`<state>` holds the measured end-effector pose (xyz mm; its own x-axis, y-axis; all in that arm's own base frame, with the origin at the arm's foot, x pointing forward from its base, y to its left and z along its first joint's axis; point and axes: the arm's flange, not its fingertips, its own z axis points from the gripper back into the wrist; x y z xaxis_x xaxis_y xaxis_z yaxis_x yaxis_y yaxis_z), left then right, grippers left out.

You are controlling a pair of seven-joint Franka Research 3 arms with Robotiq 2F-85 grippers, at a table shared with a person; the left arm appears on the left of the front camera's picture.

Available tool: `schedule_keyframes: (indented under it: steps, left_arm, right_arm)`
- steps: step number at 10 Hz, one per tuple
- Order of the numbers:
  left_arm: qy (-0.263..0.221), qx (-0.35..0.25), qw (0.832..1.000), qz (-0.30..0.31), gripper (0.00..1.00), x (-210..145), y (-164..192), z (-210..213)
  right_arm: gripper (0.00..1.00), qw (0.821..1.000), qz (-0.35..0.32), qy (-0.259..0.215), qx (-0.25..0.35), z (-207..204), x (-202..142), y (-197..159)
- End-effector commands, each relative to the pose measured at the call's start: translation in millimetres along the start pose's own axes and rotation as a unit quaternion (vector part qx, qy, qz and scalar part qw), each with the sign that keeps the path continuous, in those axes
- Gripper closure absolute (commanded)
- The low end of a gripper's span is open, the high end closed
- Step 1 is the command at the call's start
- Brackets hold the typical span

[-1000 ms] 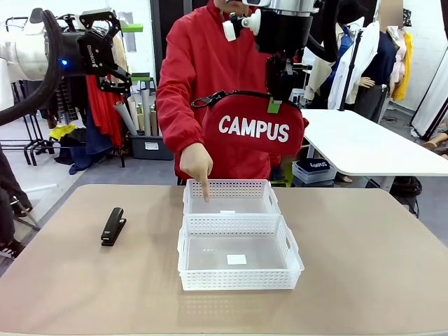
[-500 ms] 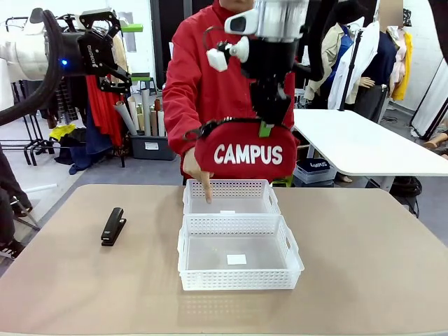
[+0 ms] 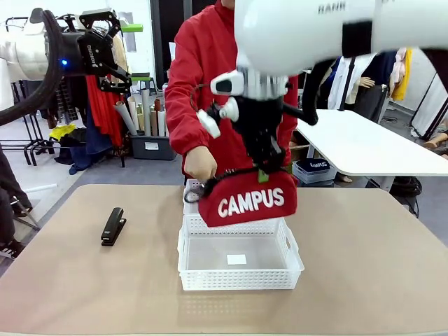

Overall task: Distribute items into two baskets.
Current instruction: Place the picked Pencil pouch into the Organizing basket as instructed by the person.

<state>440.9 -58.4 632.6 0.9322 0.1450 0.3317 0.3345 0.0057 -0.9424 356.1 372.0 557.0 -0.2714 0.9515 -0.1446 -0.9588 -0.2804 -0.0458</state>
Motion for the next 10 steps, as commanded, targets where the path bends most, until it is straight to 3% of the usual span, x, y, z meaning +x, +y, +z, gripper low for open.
schedule_keyframes:
  steps: [1,5,6,10]
  left_arm:
    - [-0.002,-0.002,1.0,0.0,0.0,-2,-1,1]
    - [-0.002,-0.002,1.0,0.0,0.0,-2,-1,1]
    - [-0.002,-0.002,1.0,0.0,0.0,-2,-1,1]
    - [-0.002,-0.002,1.0,0.0,0.0,-2,-1,1]
  right_arm:
    - [1.0,0.996,-0.062,0.052,-0.021,-24,-5,15]
    - [1.0,0.989,-0.131,0.052,-0.034,-61,-3,-3]
    - [1.0,0.99,-0.132,0.043,0.001,-60,-7,-8]
    - [1.0,0.992,-0.112,0.054,-0.016,-55,-7,2]
